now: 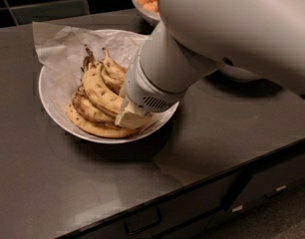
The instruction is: Pick banana from white bowl
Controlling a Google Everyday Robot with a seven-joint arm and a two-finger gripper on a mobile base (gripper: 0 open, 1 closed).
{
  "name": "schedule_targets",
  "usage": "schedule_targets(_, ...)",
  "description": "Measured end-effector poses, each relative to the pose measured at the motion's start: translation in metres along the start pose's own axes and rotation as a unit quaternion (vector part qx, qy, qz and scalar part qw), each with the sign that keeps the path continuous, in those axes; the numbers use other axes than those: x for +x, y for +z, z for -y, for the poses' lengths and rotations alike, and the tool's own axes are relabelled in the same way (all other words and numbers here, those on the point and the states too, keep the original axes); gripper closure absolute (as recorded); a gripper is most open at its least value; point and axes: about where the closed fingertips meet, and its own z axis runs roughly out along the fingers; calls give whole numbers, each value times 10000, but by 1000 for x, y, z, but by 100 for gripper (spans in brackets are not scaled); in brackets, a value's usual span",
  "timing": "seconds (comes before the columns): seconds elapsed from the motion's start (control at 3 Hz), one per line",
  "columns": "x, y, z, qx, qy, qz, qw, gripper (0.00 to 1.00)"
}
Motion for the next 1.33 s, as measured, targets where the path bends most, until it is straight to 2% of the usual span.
schedule_targets(0.33, 0, 0, 0, 0, 0, 0, 10000, 88)
schedule_targets(0.67, 0, 0, 0, 0, 0, 0, 10000, 100)
schedule_targets(1.0, -8, -14, 1, 107, -127, 144, 9998, 100)
schedule_targets(1.33, -25, -41, 6, 324, -424, 455, 9975, 100)
